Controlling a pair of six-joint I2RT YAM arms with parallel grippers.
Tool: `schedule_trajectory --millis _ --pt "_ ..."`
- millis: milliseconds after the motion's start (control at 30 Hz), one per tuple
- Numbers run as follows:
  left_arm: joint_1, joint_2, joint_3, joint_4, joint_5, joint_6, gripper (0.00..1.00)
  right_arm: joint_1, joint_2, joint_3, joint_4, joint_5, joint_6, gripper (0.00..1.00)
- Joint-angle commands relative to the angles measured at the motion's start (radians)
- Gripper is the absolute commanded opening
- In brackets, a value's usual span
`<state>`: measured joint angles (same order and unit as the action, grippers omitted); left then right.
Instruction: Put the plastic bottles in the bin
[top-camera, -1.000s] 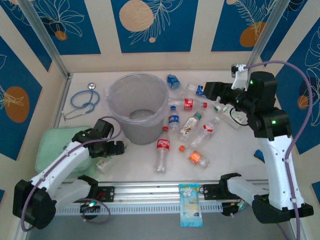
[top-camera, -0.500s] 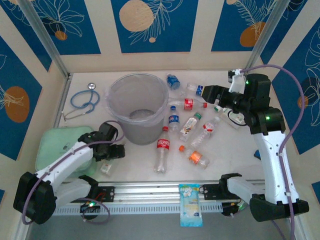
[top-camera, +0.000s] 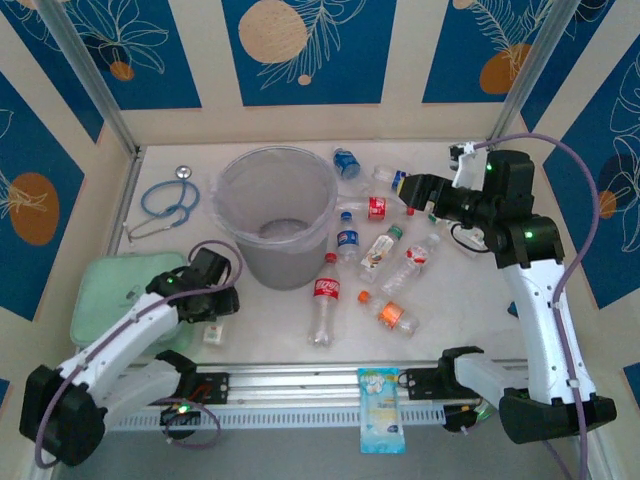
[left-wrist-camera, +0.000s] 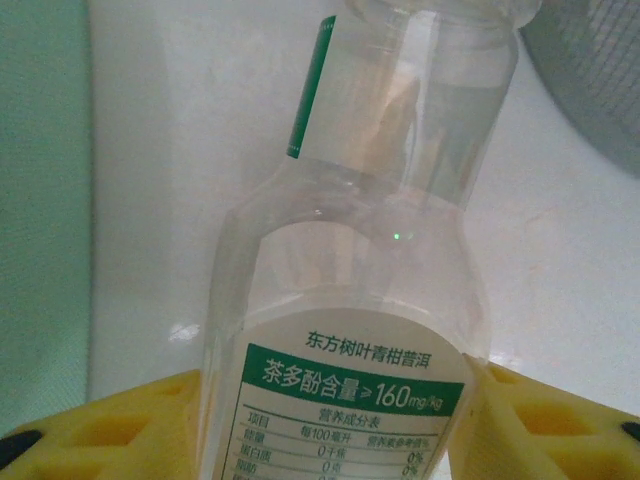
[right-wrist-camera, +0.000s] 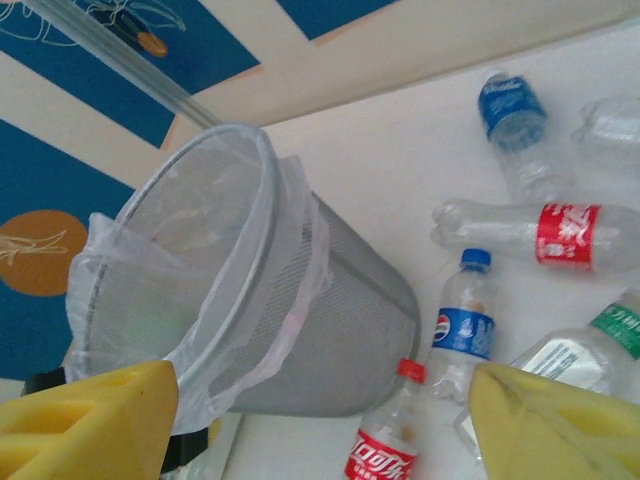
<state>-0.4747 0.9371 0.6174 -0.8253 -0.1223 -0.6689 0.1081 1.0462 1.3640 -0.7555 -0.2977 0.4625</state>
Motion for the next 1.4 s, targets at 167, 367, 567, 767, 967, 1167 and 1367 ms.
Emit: schedule_trajectory --millis 167,367,567,767,967,1167,1367 --pt "-0.007 -0.209 0.071 -0.121 -0.142 -0.141 0.41 0.112 0.057 -0.026 0.163 -0.120 0.103 0.70" --pt "-0.006 -0.407 0.138 -0.245 -0.389 -0.281 0.24 0.211 0.170 0.007 0.217 -0.083 0.144 0.57" --pt "-0.005 -0.408 0.311 -0.148 -0.467 -0.239 0.09 0.280 0.275 0.003 0.293 0.031 0.218 0.37" --pt "-0.005 -0.187 0.612 -0.018 -0.468 -0.016 0.02 0.324 0.299 -0.009 0.359 0.128 0.223 0.36" --pt "-0.008 0.019 0.829 0.104 -0.271 0.122 0.00 0.324 0.305 -0.092 0.422 0.130 0.262 0.59" --pt "-0.087 0.344 1.240 -0.086 -0.136 0.337 0.00 0.337 0.286 -0.143 0.487 0.113 0.283 0.52" --pt "-0.175 0.529 1.435 -0.254 -0.116 0.461 0.00 0.344 0.276 -0.177 0.520 0.101 0.299 0.43"
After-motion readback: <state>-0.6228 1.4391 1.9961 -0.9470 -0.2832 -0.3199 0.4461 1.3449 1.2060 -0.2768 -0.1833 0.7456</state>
